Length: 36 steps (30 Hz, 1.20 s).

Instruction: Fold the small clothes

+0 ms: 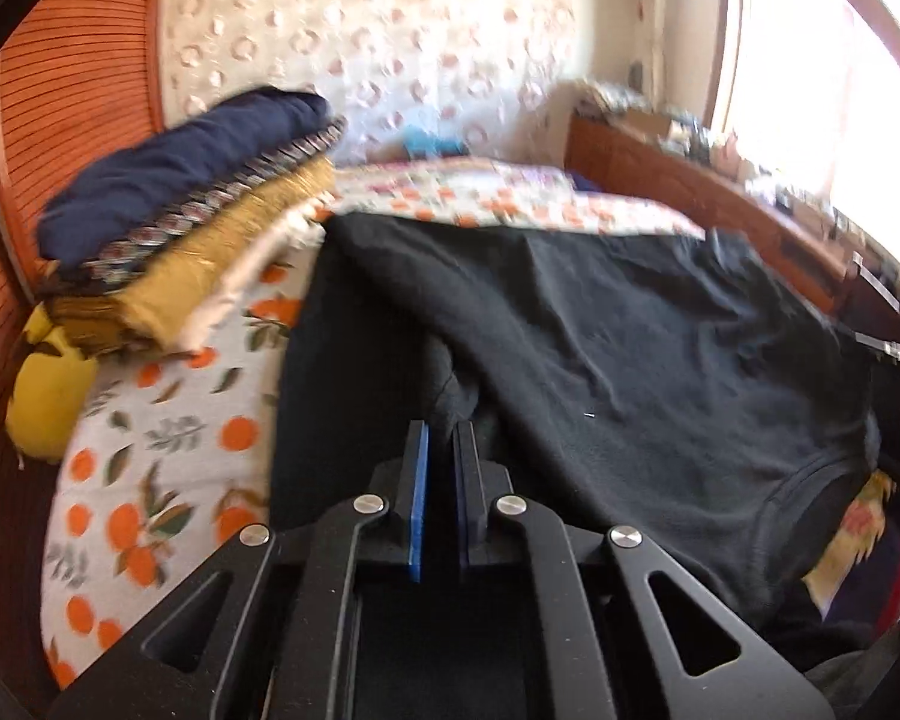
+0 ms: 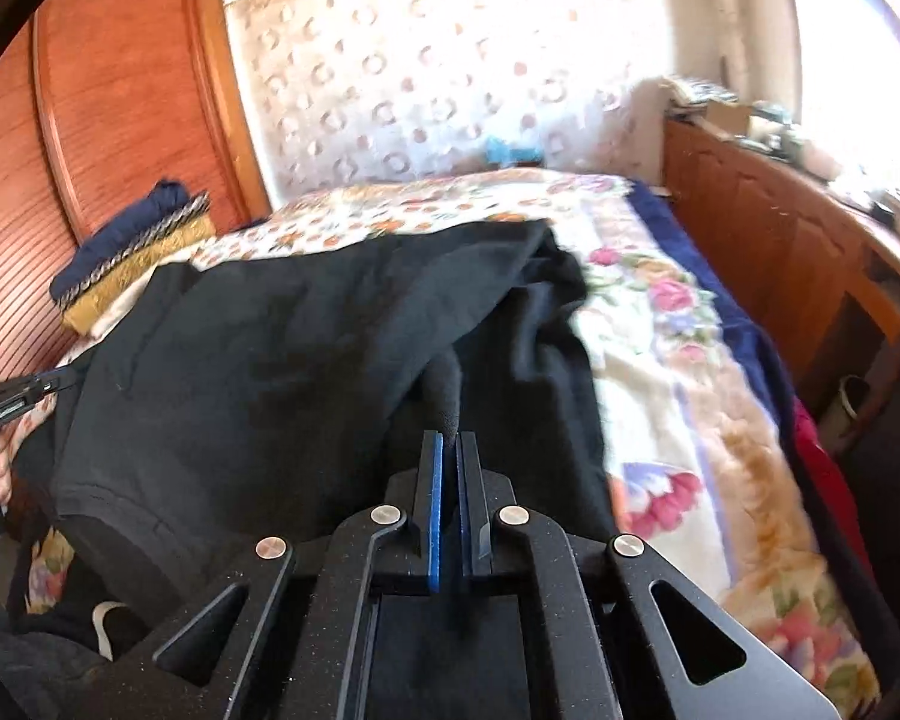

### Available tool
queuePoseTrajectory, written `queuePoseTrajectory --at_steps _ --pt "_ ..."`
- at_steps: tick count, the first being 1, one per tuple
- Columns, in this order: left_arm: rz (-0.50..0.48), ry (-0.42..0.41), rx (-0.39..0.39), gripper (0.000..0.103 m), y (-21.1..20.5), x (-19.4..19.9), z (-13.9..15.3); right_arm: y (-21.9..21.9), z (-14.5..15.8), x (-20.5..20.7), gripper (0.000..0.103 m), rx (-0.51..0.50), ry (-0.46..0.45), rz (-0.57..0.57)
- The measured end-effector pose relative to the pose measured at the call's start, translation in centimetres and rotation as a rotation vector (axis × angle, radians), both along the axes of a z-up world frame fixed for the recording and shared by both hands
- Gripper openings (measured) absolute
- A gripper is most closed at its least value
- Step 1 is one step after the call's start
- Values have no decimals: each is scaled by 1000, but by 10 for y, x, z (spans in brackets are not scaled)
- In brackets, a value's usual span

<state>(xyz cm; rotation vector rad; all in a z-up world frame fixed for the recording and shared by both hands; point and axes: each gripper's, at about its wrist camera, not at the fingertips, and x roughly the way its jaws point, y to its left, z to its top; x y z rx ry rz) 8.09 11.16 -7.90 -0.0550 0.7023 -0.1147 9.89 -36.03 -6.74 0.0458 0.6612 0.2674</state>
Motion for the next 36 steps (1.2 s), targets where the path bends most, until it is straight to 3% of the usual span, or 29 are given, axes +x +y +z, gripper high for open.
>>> queuePoseTrajectory --at_steps 4,10,15,17,19,20,21,22,27,36 --pt "43 -11 -28 8 12 -15 1 -11 -5 -22 4 -43 28 -22" --pt "64 85 -57 9 23 -3 -24 -10 -25 -11 4 -50 84 -34" --pt "68 59 -56 48 30 -9 -17 -1 -10 -13 5 -78 20 -26" --pt "75 53 -69 49 37 -14 -14 8 -4 -17 11 -100 -17 -14" --pt "84 58 -74 52 42 -17 -14 18 0 -23 34 -132 -48 -19" --pt "89 55 -75 68 45 -20 -13 22 3 -26 40 -142 -68 -27" --pt "94 47 -76 76 49 -23 -11 25 6 -30 51 -141 -86 -25" --pt "93 44 -75 76 52 -25 -11 31 10 -33 57 -128 -103 -12" --pt "110 33 -49 76 61 -34 -5 72 19 -41 61 -76 -122 133" --pt "177 20 -28 76 93 -55 1 231 0 -40 61 -18 -54 553"
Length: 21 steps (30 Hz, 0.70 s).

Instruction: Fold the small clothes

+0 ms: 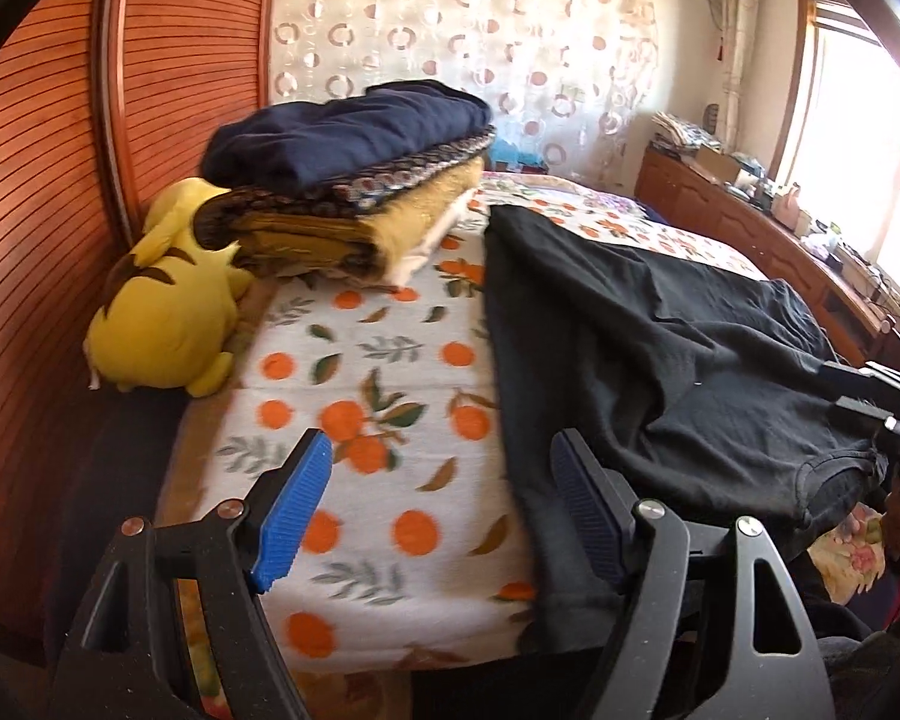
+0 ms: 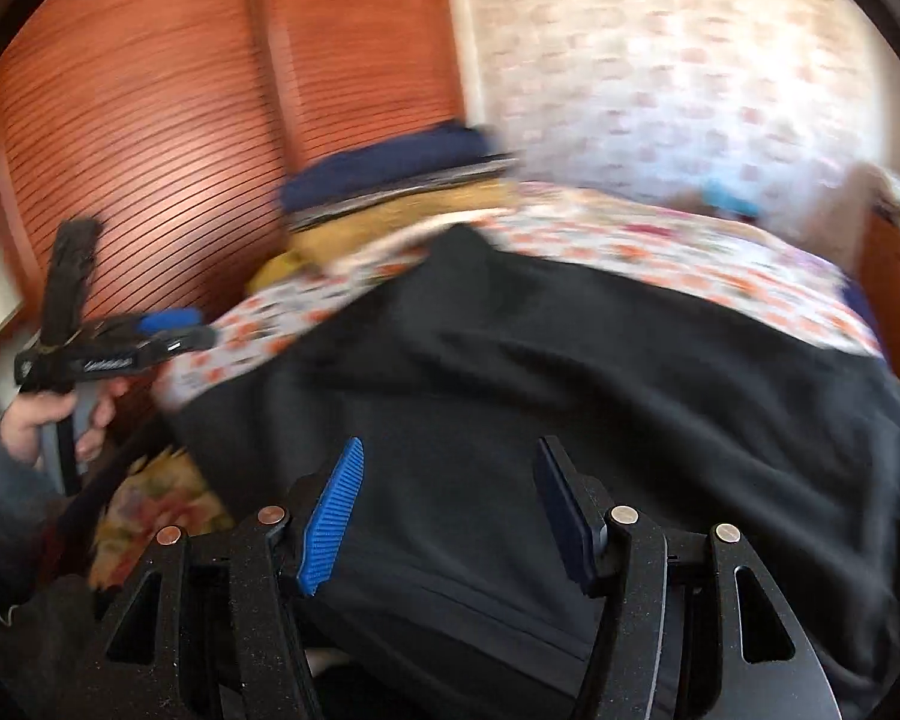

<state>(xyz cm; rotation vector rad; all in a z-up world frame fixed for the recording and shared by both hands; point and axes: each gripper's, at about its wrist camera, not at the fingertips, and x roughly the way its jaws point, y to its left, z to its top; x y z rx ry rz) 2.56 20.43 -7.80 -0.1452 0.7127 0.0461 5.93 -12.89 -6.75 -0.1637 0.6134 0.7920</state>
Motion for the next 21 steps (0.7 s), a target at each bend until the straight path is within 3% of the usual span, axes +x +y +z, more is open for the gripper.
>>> queuePoseTrajectory --at_steps 6,10,15,18,20,21 --pt "45 8 15 76 24 -16 -2 95 -17 -14 61 -55 7 228" --pt "84 7 17 76 41 -26 -2 136 -29 -19 61 -85 15 357" --pt "132 -3 15 76 63 -37 0 168 -42 -19 60 -126 14 419" --pt "148 -2 5 76 71 -39 -1 183 -51 -14 48 -170 -9 420" --pt "151 -1 3 76 73 -39 -2 181 -56 -12 33 -196 -25 413" --pt "150 -2 3 76 73 -37 -2 181 -58 -12 20 -204 -30 406"
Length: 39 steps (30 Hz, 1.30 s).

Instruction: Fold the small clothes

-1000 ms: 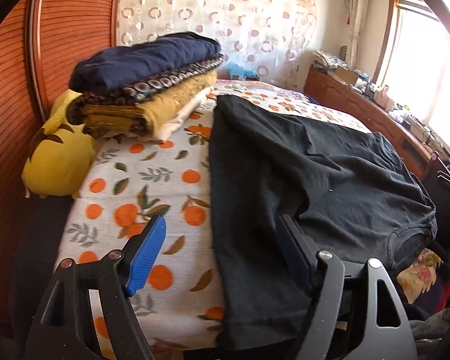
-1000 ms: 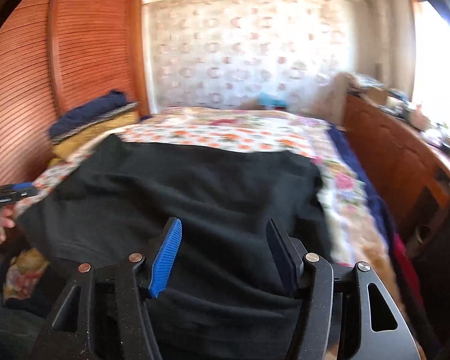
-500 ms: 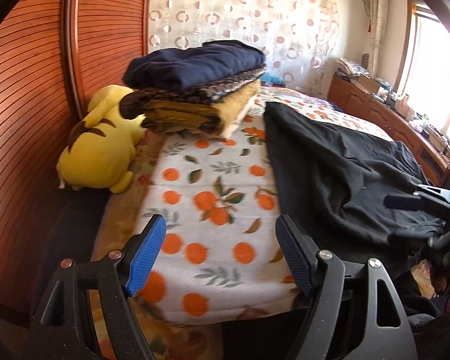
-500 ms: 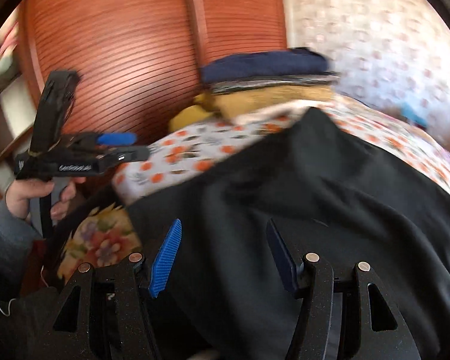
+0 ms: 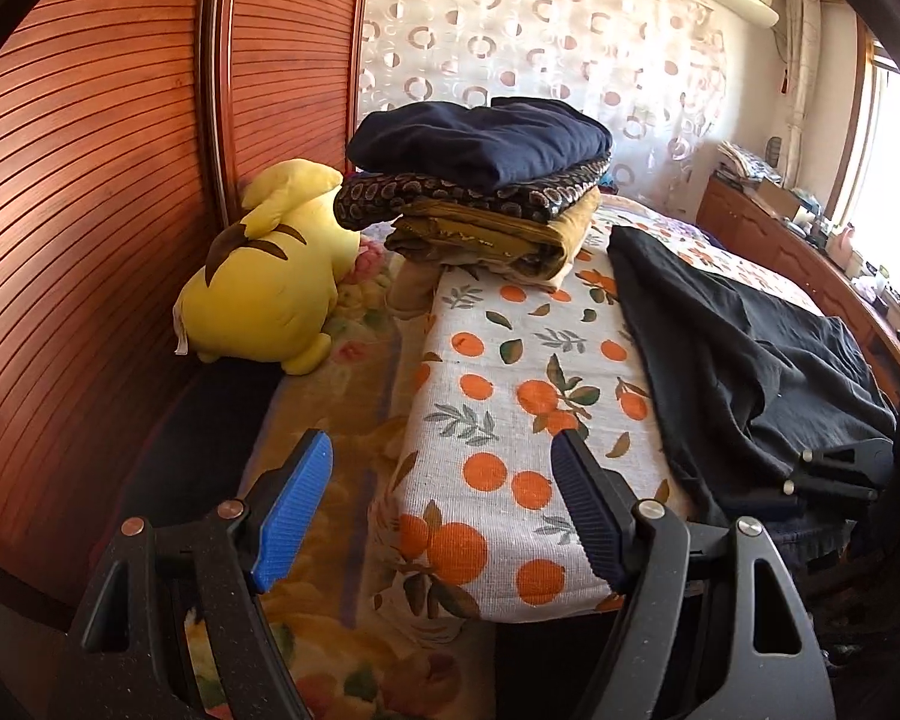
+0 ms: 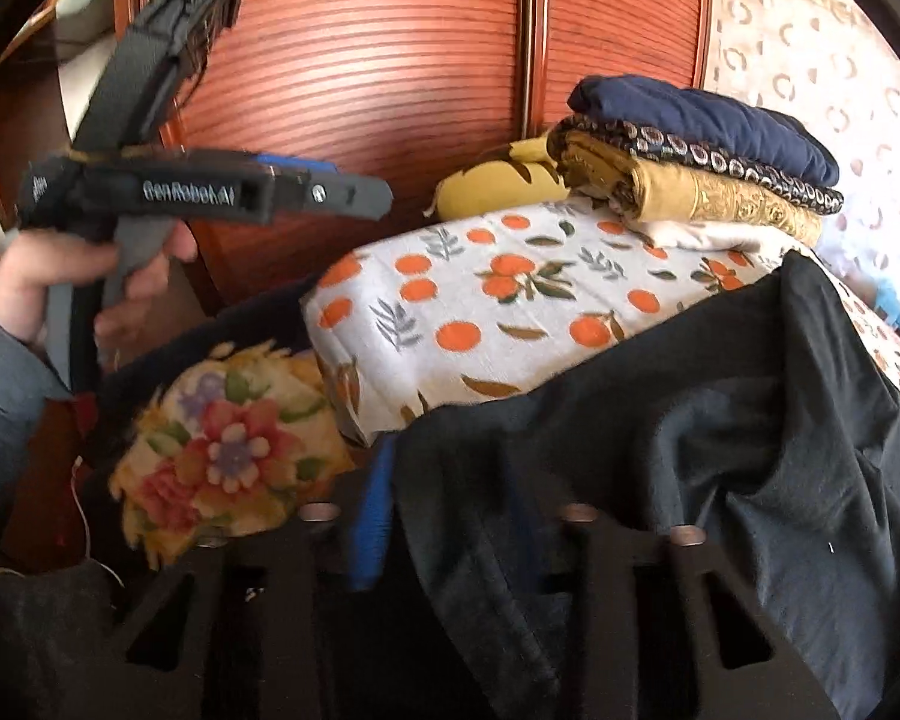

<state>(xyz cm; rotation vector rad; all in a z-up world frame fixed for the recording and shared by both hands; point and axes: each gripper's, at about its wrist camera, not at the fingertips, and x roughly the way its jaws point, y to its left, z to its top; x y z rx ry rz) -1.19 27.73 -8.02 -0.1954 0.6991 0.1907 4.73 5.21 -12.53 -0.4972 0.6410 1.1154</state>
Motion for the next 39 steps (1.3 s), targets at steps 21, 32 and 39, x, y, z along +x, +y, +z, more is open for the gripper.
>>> queuePoseTrajectory --at_steps 21,32,39 --pt "-297 1 16 76 -128 172 31 -127 46 24 7 300 70 -283" --pt "-298 135 -33 74 -151 252 5 -135 38 20 7 301 84 -326" --pt "-320 187 -81 36 -154 260 -4 -148 40 17 6 336 94 -343"
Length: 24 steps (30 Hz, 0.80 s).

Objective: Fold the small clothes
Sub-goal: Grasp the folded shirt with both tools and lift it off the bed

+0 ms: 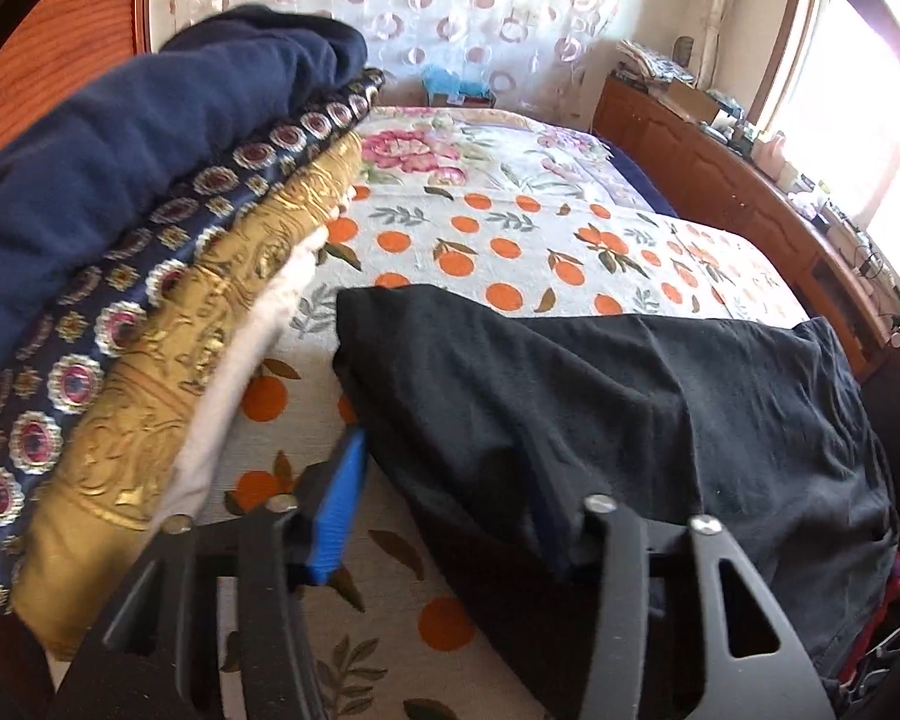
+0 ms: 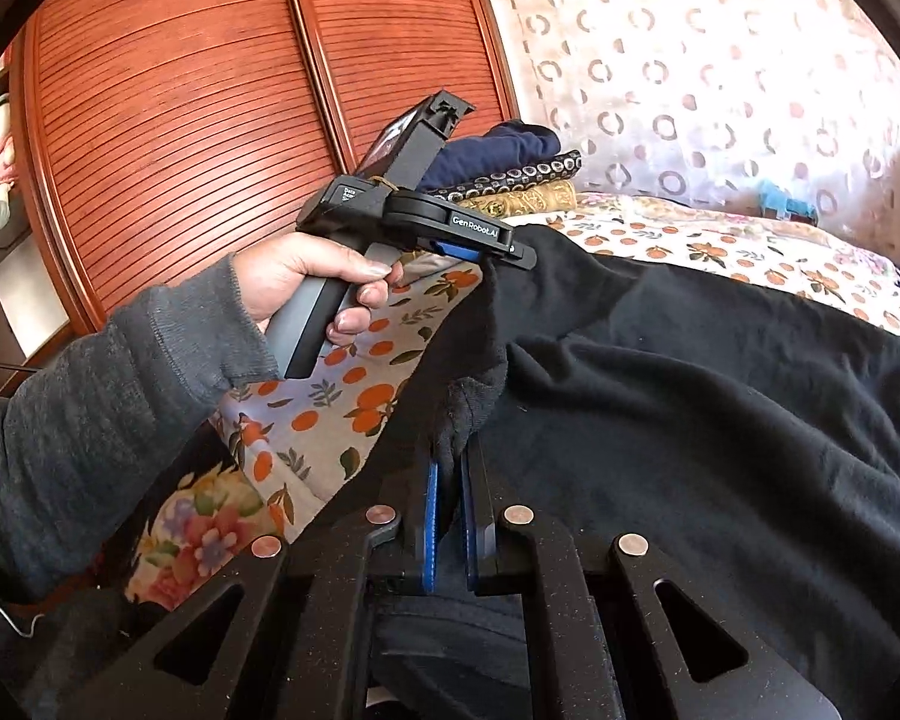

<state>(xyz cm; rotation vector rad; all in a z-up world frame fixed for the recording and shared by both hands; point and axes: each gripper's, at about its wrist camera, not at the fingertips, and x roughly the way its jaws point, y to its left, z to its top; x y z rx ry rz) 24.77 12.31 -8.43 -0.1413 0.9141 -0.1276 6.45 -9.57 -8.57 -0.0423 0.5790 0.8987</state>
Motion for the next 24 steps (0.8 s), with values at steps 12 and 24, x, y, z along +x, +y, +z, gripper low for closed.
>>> queuePoseTrajectory --at_steps 12,24 --pt "-128 -89 36 10 -62 -4 50 -55 4 -9 6 76 -31 -91" --pt "-364 -196 57 10 -221 10 112 -184 21 -60 5 109 -99 -351"
